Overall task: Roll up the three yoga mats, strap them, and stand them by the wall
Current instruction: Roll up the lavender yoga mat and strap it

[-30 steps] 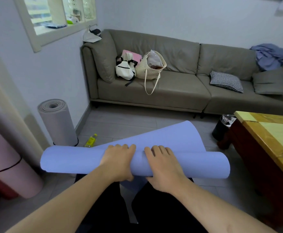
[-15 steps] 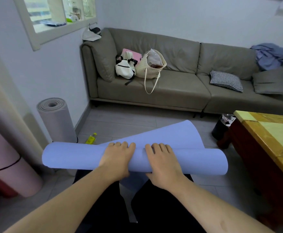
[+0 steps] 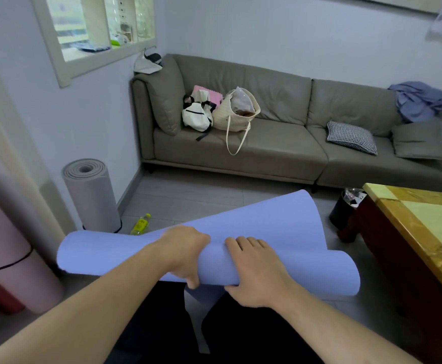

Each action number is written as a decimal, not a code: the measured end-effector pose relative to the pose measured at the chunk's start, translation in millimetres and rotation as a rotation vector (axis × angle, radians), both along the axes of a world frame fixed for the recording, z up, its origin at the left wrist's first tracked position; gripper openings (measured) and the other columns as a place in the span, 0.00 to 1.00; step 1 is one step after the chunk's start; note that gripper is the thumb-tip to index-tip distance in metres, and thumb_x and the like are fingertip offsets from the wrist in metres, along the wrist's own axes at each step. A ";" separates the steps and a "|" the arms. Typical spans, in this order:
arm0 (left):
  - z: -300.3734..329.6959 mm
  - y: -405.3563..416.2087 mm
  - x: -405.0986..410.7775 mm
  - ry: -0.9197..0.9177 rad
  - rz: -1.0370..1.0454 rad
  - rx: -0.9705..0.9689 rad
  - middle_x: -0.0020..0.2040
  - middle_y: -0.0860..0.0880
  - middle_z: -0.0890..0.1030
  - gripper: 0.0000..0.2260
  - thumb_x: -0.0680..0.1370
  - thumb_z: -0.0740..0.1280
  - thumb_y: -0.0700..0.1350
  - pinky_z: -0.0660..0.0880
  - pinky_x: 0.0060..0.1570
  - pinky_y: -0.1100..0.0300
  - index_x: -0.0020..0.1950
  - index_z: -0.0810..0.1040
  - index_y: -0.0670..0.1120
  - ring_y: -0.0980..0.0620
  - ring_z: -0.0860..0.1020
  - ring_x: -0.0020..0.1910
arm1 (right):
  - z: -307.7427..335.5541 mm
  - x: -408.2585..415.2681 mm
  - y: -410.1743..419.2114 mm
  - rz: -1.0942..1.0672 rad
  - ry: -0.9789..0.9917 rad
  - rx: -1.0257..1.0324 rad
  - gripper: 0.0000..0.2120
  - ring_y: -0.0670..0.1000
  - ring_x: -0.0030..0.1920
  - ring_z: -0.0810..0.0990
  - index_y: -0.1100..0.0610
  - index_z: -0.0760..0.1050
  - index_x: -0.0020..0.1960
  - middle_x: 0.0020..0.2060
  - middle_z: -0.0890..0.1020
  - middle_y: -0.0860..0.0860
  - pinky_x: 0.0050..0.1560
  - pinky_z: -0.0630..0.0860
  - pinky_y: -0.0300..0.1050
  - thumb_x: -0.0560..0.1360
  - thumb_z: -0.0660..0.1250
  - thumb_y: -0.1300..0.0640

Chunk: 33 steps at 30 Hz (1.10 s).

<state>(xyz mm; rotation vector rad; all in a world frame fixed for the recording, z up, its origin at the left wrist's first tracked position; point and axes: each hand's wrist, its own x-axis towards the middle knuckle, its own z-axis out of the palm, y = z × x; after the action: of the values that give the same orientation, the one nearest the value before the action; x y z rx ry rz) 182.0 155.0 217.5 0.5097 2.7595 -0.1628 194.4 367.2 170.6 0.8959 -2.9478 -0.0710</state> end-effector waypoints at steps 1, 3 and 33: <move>3.5 0.9 0.1 -0.034 0.001 0.000 0.45 0.52 0.78 0.27 0.63 0.80 0.58 0.74 0.39 0.55 0.55 0.73 0.51 0.48 0.76 0.43 | 3.2 -0.3 1.2 0.005 -0.034 0.008 0.32 0.56 0.52 0.76 0.52 0.66 0.68 0.55 0.76 0.48 0.56 0.74 0.52 0.68 0.67 0.40; 9.1 1.3 -0.2 -0.093 0.009 0.013 0.47 0.52 0.80 0.28 0.63 0.81 0.59 0.73 0.37 0.56 0.56 0.74 0.52 0.49 0.77 0.44 | 10.7 -1.4 2.4 0.014 -0.088 0.019 0.31 0.55 0.52 0.76 0.50 0.66 0.65 0.54 0.76 0.48 0.55 0.74 0.52 0.67 0.68 0.39; -51.8 11.2 16.0 0.308 0.029 0.052 0.52 0.48 0.77 0.35 0.60 0.76 0.58 0.72 0.56 0.49 0.62 0.68 0.50 0.44 0.79 0.51 | -2.5 -8.6 -12.4 -0.099 -0.021 0.098 0.32 0.59 0.53 0.79 0.52 0.69 0.64 0.54 0.78 0.52 0.52 0.72 0.55 0.65 0.75 0.43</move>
<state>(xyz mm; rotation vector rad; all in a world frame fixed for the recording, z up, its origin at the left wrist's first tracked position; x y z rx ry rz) 197.9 166.1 165.7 0.4941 3.0768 -0.1755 185.9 354.7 168.1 0.7657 -3.0306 -0.2140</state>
